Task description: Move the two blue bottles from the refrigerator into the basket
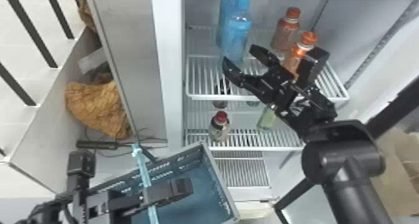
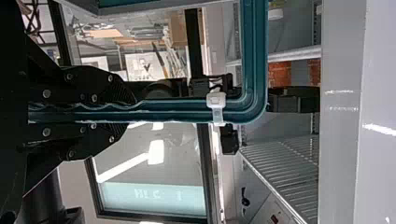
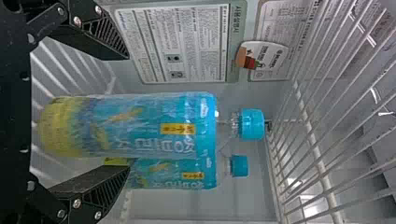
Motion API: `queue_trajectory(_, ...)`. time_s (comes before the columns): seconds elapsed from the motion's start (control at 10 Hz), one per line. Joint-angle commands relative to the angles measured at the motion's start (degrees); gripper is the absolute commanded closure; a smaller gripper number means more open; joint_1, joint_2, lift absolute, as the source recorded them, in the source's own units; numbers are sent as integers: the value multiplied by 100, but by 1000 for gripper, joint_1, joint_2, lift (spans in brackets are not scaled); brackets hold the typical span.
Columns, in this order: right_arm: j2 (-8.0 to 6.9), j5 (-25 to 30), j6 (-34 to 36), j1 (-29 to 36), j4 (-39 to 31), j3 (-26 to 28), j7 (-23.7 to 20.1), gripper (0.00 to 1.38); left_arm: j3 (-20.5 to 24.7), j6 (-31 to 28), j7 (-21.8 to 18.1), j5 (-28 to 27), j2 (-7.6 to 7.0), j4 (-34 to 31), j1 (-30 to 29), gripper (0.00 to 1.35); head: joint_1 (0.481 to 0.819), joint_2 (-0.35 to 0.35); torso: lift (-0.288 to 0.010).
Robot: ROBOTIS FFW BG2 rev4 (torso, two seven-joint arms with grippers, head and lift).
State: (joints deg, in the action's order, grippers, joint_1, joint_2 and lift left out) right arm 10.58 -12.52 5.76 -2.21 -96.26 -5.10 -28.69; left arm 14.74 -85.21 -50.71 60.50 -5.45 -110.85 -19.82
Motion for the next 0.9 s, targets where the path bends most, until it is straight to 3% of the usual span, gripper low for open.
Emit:
queue_trajectory(0.0, 5, -74, 0, -244, 225, -164, 39, 220, 0, -14, 0, -5, 0, 11, 0, 1202, 695, -96, -10)
queue_trajectory(0.7, -30, 6, 0, -806, 858, -415, 311, 237, -23, -14, 9, -5, 0, 11, 28, 1202, 695, -68, -10)
queue_trajectory(0.8, -39, 18, 0, -848, 886, -404, 355, 363, -23, -14, 9, -5, 0, 11, 28, 1202, 695, -70, -10)
